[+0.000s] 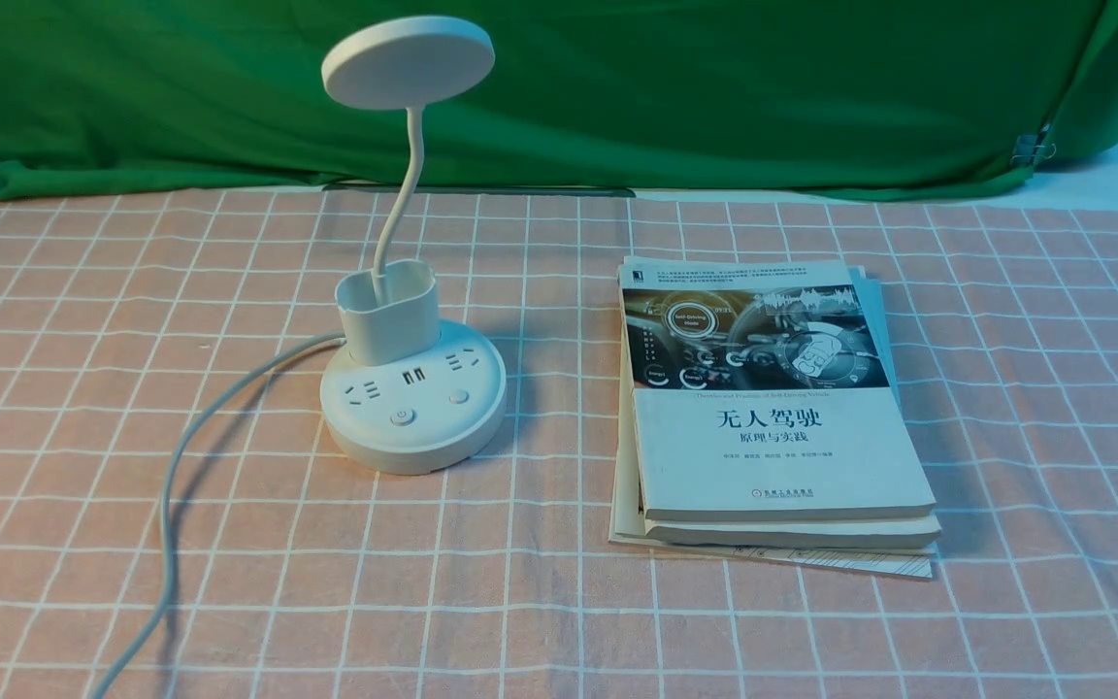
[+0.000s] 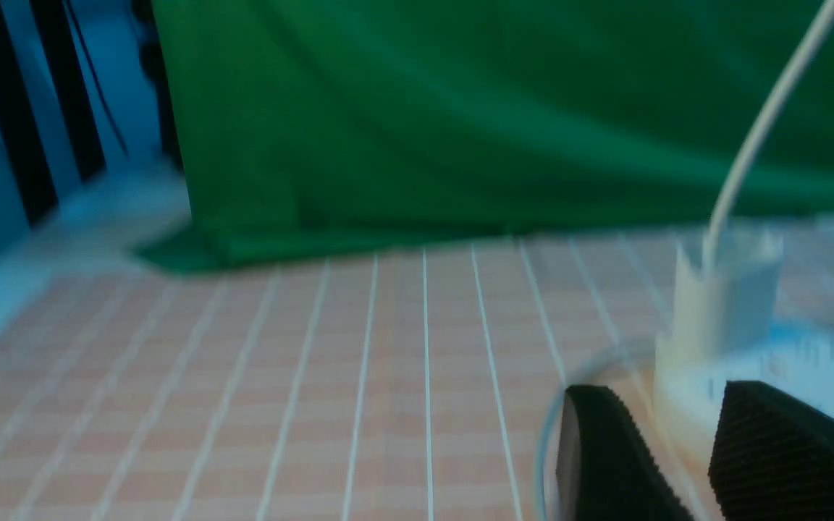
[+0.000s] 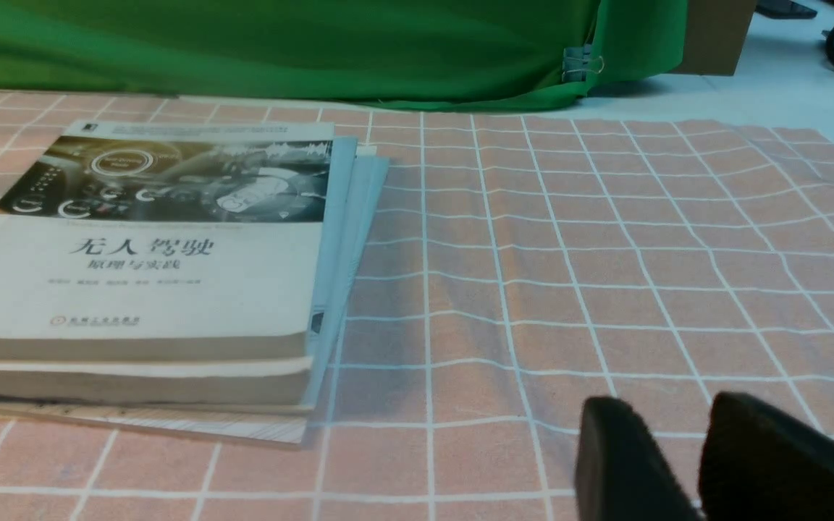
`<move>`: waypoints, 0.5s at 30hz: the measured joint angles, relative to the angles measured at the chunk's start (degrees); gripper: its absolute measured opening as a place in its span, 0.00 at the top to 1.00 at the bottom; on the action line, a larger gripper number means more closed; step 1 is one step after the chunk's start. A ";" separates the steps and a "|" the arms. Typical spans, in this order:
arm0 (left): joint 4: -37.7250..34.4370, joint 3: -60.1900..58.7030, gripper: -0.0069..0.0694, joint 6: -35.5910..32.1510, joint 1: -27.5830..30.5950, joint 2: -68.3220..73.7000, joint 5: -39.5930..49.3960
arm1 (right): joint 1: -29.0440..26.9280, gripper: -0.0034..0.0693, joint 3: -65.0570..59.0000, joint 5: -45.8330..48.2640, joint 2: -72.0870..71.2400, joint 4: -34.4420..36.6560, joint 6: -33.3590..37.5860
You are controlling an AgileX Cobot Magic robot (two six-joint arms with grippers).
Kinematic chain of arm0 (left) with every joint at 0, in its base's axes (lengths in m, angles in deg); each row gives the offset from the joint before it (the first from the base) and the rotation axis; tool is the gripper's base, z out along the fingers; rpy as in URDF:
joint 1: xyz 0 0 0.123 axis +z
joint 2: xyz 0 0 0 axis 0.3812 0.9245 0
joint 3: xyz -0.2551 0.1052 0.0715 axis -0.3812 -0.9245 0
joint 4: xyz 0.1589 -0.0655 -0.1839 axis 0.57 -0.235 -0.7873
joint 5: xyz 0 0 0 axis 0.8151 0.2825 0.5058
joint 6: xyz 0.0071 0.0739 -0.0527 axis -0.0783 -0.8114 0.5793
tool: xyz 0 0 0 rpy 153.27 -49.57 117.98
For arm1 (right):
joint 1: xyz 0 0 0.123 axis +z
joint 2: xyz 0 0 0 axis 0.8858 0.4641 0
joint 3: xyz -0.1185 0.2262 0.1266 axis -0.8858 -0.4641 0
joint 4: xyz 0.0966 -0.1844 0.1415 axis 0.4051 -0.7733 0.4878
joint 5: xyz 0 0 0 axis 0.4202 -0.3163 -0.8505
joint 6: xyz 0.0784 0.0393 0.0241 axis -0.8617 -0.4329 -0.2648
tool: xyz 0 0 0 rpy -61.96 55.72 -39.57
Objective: Turn on the table lamp on the pink coffee tablecloth with your hand.
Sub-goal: 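Press the power button on the lamp base to turn the lamp on with the left gripper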
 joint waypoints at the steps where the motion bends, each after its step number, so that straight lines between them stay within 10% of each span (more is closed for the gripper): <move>1: 0.05 0.00 0.59 0.00 0.00 0.00 -3.80 | 0.00 0.62 0.00 0.00 0.00 0.00 0.00; 7: 0.48 0.00 0.59 0.54 0.00 0.00 -26.81 | 0.00 0.62 0.00 0.00 0.00 0.00 0.00; 12: 1.17 0.55 0.59 19.57 0.00 -0.07 -44.38 | 0.00 0.62 0.00 0.00 0.00 0.00 0.00; 15: 5.67 6.36 0.59 26.26 0.00 -0.12 -40.01 | 0.00 0.62 0.00 0.00 0.00 0.00 0.00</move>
